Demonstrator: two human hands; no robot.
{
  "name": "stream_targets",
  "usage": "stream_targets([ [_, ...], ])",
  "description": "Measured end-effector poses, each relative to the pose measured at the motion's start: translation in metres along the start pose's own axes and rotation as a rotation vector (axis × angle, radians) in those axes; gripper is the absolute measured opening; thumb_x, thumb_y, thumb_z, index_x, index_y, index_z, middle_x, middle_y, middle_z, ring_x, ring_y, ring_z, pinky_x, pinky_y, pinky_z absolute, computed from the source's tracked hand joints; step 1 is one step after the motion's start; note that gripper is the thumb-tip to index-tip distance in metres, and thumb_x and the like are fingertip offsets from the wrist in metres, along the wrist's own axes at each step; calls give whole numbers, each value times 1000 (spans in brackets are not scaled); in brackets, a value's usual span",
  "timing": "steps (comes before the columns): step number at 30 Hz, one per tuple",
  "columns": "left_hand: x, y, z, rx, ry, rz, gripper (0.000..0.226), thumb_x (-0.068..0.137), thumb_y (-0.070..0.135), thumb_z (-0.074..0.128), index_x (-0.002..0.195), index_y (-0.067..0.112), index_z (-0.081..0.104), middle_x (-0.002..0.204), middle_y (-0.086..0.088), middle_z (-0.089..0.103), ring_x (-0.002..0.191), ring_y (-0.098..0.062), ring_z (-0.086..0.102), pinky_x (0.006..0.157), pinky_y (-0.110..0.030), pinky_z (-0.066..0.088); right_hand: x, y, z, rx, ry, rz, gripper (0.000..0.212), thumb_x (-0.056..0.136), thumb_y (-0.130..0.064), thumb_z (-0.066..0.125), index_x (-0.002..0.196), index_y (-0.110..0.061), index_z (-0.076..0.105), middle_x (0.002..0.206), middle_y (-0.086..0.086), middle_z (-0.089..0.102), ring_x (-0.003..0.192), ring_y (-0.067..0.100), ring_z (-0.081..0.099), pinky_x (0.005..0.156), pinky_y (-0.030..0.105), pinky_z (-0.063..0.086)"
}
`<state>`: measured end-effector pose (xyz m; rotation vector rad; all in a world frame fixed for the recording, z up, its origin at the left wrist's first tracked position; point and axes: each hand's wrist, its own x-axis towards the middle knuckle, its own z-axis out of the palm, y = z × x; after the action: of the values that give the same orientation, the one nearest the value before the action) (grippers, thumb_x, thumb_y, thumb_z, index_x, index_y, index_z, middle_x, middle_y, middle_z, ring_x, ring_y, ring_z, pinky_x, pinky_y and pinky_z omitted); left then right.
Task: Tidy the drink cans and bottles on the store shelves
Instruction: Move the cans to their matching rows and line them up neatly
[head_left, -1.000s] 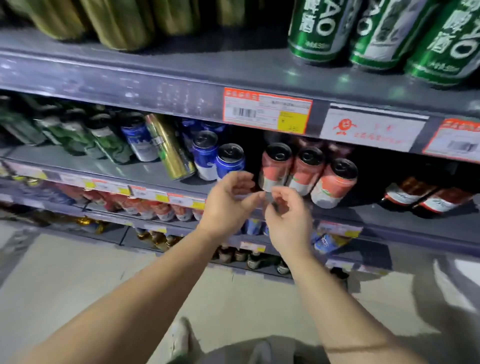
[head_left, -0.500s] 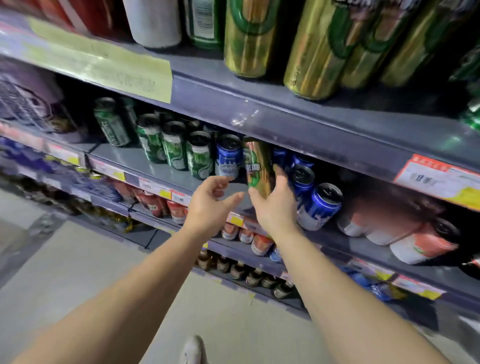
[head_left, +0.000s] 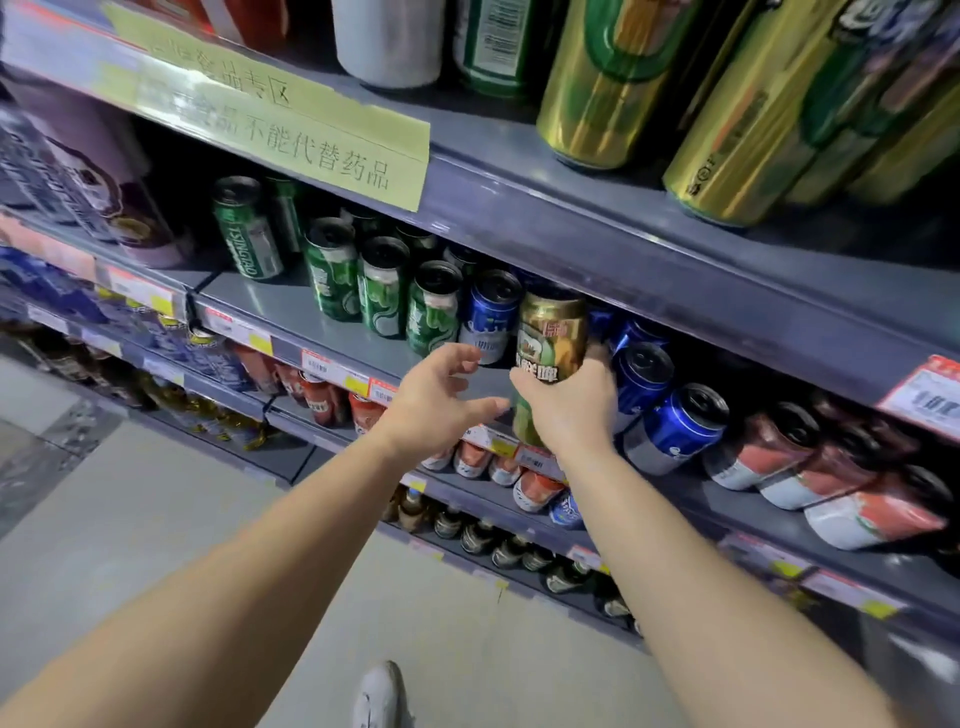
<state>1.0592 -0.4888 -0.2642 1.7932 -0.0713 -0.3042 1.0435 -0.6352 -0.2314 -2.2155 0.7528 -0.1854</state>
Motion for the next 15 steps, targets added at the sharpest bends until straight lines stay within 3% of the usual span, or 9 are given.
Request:
stream_targets([
  [2, -5, 5, 5, 52, -93, 9, 77, 69, 25, 86, 135, 24, 46, 126, 6, 50, 118, -14, 50, 95, -33, 45, -14, 6, -7, 38, -34, -29, 59, 63, -47, 81, 104, -17, 50, 97, -4, 52, 92, 21, 54, 71, 31, 40],
  [4, -12, 11, 10, 77, -166, 66, 80, 68, 21, 86, 136, 25, 45, 126, 9, 55, 117, -8, 52, 99, -32, 45, -31, 8, -18, 54, -75, -73, 63, 59, -49, 82, 103, -21, 46, 95, -8, 50, 88, 16, 51, 70, 30, 38],
  [8, -38, 32, 11, 155, -202, 163, 54, 61, 30, 76, 111, 38, 57, 99, 31, 65, 89, 8, 62, 69, -8, 46, -57, 6, -41, 86, -145, -184, 73, 56, -50, 83, 113, -33, 42, 99, -16, 49, 97, 11, 52, 79, 28, 44],
  [13, -77, 68, 7, 93, -130, 256, 44, 61, 21, 72, 96, 45, 60, 85, 17, 71, 64, -7, 68, 51, -19, 49, -83, -7, -83, 171, -196, -339, 87, 54, -54, 78, 131, -39, 41, 120, -17, 58, 110, 3, 55, 92, 28, 48],
  [15, -92, 92, 5, 87, -89, 365, 43, 65, 22, 72, 95, 49, 61, 85, 19, 72, 67, -1, 68, 52, -14, 49, -92, -16, -105, 235, -217, -428, 83, 57, -54, 77, 131, -42, 41, 122, -16, 59, 111, 1, 56, 95, 30, 49],
])
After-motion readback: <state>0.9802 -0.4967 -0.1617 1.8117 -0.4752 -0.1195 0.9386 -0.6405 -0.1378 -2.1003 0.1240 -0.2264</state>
